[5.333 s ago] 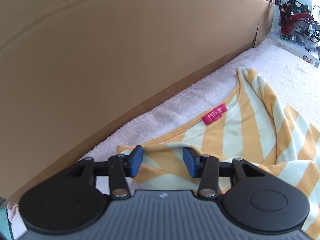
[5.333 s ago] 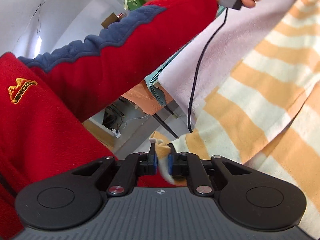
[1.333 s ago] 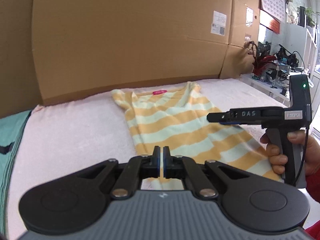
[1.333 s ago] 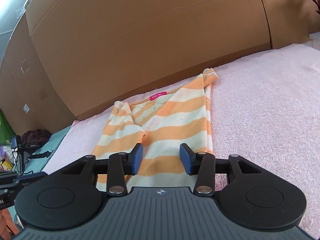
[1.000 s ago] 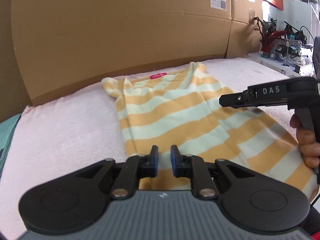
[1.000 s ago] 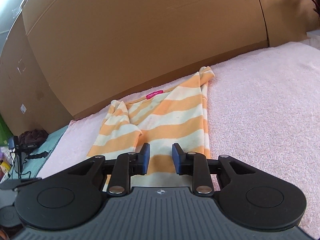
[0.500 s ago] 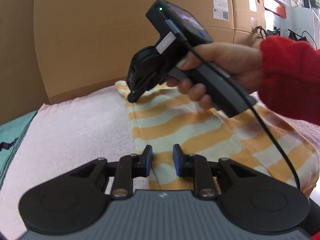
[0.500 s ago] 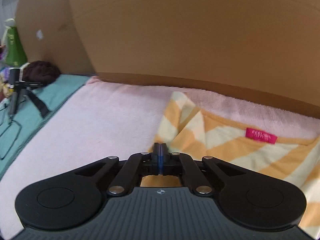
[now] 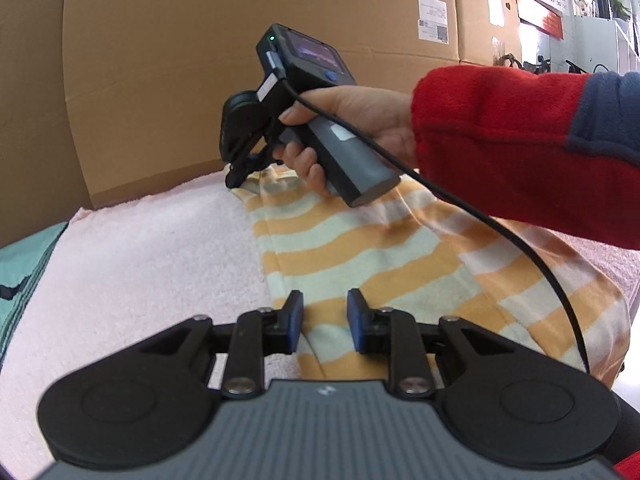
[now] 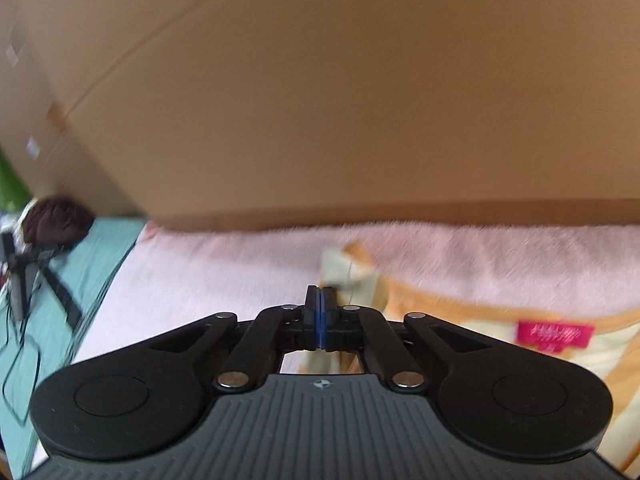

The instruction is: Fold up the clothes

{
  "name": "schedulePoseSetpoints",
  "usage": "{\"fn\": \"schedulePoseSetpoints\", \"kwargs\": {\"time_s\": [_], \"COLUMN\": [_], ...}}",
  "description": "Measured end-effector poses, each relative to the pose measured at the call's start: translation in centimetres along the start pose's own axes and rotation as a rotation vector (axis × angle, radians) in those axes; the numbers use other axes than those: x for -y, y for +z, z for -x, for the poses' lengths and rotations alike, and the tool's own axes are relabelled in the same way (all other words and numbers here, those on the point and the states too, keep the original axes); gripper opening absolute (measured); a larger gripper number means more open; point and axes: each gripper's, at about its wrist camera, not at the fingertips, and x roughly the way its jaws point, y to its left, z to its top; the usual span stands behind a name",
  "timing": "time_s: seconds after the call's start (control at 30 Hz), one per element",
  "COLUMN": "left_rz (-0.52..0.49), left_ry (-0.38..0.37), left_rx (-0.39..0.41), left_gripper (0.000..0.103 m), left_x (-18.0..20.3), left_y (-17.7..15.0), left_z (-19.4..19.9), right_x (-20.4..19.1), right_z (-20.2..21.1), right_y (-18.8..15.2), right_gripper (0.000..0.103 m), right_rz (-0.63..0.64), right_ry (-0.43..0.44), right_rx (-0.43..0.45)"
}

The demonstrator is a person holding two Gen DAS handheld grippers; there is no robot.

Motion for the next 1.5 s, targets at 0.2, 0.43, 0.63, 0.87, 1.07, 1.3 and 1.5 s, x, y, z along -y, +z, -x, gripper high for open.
{"fn": "schedulePoseSetpoints", "kwargs": {"time_s": [0.2,0.43,0.63,0.87,1.07,1.3,1.5], "left_rz": [-0.045,-0.008,0.046,0.035,0.084,0.097,0.136], "left_ry": [-0.079,-0.136,-0.122,-0.036,0.001,0.079,0.087], "left_rx": [0.022,-0.013,0.017,-0.014,-0.073,-0.096,-0.088], "left_gripper": [0.025,0.001,0.000,0.021,0.051,0.072,0.072], "left_x": [0.2,1.7,1.9,3.8,3.7,4.3,4.1], "left_y": [0.4,-0.1,0.2,-1.0,0.1,-0.7,-0.5], "left_z": [1.7,1.0,3.3,2.8,2.6,3.3,2.6], "right_x": [-0.2,0.1,-2.9,-2.3,-1.1,2.4,3.8], "right_z": [8.5,10.2,11.3,11.8,15.8,21.9,22.5], "right_y": [-3.3,-8.2,-9.0,-11.8,-11.8,-17.8,-20.2], "right_gripper": [0.015,0.000,0.000,0.033,0.026,0.032,0.024], "right_rz": [0.122,0.344,0.471,0.499,0.387,0.322,0.296], "right_ry": [0.093,0.019,-0.082,-0.184,-0.200,-0.188,-0.264], "right_rx": [-0.057,-0.103,-0.038,-0.025,0.076,0.069,0.198]}}
